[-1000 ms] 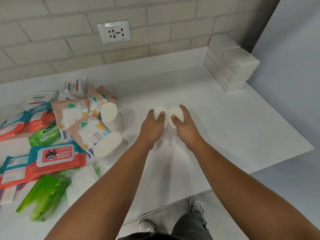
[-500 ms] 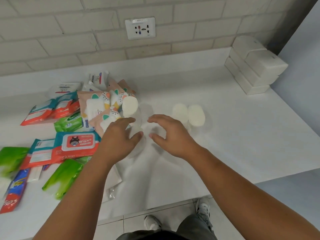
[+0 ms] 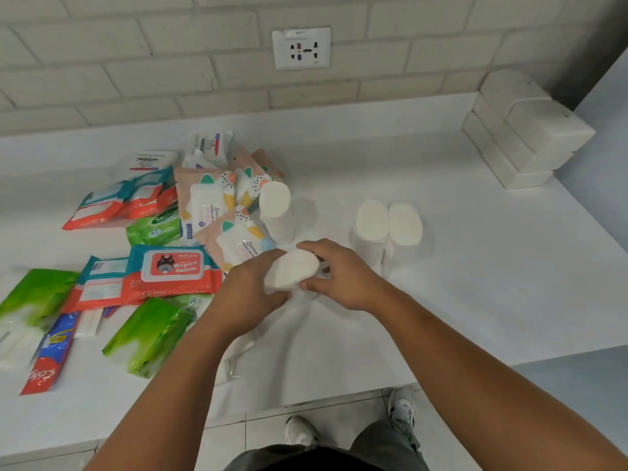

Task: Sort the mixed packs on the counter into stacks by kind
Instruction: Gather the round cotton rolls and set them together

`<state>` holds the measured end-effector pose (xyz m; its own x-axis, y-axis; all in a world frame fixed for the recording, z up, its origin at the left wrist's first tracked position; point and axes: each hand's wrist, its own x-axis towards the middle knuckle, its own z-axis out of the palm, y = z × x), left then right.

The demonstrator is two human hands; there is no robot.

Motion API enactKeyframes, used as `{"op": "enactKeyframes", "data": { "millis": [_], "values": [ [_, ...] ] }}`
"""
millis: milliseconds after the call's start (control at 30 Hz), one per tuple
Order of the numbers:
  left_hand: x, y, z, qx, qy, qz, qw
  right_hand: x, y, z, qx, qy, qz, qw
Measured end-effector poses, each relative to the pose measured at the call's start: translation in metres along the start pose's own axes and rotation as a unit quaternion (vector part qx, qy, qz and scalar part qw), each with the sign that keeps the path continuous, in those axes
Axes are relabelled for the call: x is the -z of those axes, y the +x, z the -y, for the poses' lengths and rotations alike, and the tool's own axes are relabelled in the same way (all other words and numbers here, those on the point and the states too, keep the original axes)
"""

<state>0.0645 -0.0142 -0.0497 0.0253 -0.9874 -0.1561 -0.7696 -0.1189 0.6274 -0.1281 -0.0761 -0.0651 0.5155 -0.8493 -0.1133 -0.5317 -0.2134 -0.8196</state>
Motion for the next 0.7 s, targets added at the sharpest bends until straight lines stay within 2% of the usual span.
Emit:
{"op": "enactKeyframes", "data": {
  "millis": [167,400,600,700],
  "values": [
    [-0.017,0.004,-0.013,-0.036,-0.026,0.036,0.998,0.015,-0.034,-0.016,-0.025,0.058,-0.017,0.998],
    [-0.060,0.007,-0.054,-0.089,-0.068,0.046,0.993,0.042,-0.078,-0.046,-0.069,0.143,-0.107,0.982],
    [-0.102,0.009,-0.086,-0.041,-0.123,-0.024,0.991,0.045,-0.096,-0.062,-0.121,0.165,-0.268,0.942],
    [-0.115,0.009,-0.097,-0.033,-0.168,-0.026,0.985,0.043,-0.100,-0.063,-0.134,0.195,-0.269,0.934]
  ]
}}
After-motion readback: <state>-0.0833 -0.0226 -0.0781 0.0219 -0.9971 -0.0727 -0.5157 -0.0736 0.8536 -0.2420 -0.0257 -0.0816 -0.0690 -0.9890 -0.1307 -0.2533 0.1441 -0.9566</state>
